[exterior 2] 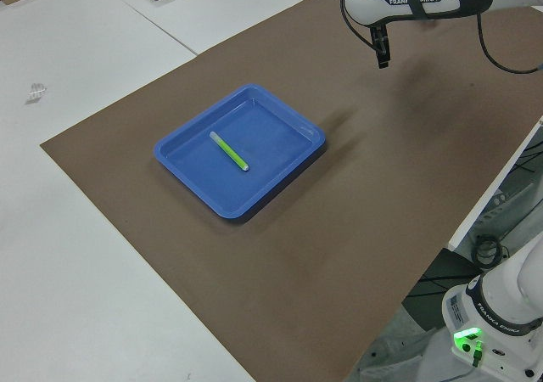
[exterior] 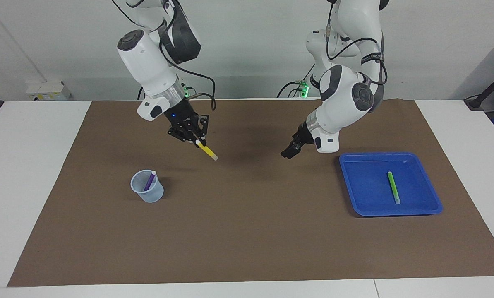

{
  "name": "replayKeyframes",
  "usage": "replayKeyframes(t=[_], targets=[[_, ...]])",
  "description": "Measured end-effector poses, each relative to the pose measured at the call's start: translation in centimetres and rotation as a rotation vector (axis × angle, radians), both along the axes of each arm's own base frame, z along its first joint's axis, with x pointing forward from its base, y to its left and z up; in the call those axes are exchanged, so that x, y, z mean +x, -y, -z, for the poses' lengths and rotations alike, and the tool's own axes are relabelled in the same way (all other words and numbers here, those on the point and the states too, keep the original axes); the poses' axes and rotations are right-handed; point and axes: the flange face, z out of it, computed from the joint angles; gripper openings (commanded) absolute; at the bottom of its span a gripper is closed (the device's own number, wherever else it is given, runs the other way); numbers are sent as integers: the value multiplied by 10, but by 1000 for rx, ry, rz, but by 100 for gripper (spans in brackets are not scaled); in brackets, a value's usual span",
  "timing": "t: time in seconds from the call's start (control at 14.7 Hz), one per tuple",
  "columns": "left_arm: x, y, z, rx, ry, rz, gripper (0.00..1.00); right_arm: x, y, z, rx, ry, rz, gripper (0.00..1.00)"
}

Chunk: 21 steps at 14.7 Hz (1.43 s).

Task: Transfer and insert pens with both arms
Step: 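Carry the yellow pen to the cup while the left gripper reaches the tray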

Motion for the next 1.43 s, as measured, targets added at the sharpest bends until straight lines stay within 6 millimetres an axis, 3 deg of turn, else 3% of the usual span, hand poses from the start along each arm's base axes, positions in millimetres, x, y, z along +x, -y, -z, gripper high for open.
replayKeyframes(t=[0.2,0.41,0.61,0.95,1.29,1.43], targets=[[6,-37,10,29,82,163,99,4,31,-2,-91,20,-80,0],[15,-74,15,83,157,300,95,4,48,-5,-172,25,-135,0],[24,-104,14,102,220,403,96,2,59,-13,-232,46,-208,0],[39,-148,15,165,324,537,96,6,107,-16,-272,54,-311,0],[69,-220,44,218,355,610,94,8,105,-10,-273,65,-316,0],[86,-234,51,233,356,617,93,13,106,-5,-273,84,-315,0]])
